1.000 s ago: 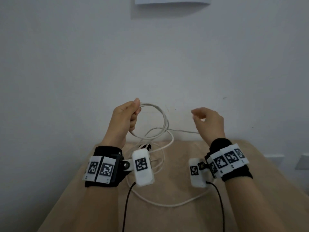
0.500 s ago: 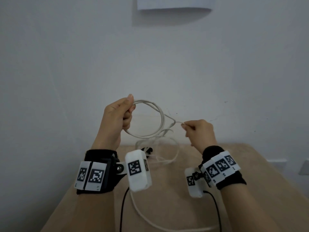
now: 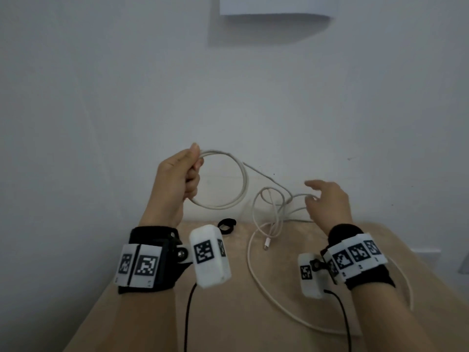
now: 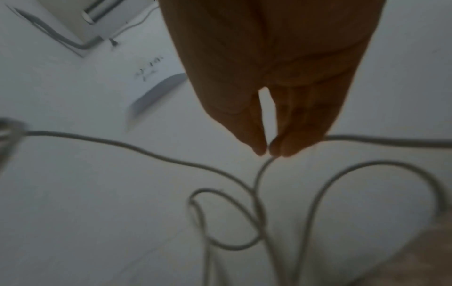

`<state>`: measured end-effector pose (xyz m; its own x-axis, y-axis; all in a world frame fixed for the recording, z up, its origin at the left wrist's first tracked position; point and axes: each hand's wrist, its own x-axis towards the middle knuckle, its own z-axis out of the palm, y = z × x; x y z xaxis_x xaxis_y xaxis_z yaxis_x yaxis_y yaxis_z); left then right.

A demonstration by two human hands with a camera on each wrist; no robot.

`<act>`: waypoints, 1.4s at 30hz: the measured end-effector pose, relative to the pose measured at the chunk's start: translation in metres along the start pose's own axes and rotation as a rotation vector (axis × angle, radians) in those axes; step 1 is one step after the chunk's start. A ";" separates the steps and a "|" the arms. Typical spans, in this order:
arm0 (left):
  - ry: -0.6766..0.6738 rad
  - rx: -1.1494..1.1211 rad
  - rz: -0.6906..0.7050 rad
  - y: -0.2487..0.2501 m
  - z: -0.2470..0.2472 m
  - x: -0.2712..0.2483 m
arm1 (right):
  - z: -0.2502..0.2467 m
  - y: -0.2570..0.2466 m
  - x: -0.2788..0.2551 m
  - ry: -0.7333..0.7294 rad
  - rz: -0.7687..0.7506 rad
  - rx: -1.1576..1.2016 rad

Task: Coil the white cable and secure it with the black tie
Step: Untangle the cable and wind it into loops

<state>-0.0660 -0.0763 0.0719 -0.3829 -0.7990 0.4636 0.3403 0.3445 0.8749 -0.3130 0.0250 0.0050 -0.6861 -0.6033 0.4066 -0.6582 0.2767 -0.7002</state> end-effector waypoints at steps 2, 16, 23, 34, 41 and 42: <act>-0.017 -0.005 -0.012 -0.002 0.004 0.000 | 0.003 -0.024 -0.011 -0.035 -0.186 0.184; 0.055 -0.203 0.004 0.009 -0.020 0.001 | 0.011 -0.008 -0.012 -0.349 0.033 0.316; -0.010 -0.009 -0.031 -0.009 0.003 0.002 | 0.001 -0.048 -0.021 -0.131 -0.295 0.127; -0.127 0.035 -0.092 -0.012 0.008 0.000 | -0.001 -0.062 -0.023 -0.216 -0.193 0.830; -0.076 0.002 -0.089 -0.014 0.016 0.001 | -0.003 -0.060 -0.024 -0.330 -0.120 1.030; -0.067 -0.002 -0.090 -0.015 0.016 0.001 | -0.002 -0.059 -0.024 -0.359 -0.123 1.027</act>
<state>-0.0854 -0.0744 0.0616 -0.4686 -0.7920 0.3913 0.3033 0.2718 0.9133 -0.2581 0.0250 0.0382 -0.3932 -0.8134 0.4287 -0.0293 -0.4550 -0.8900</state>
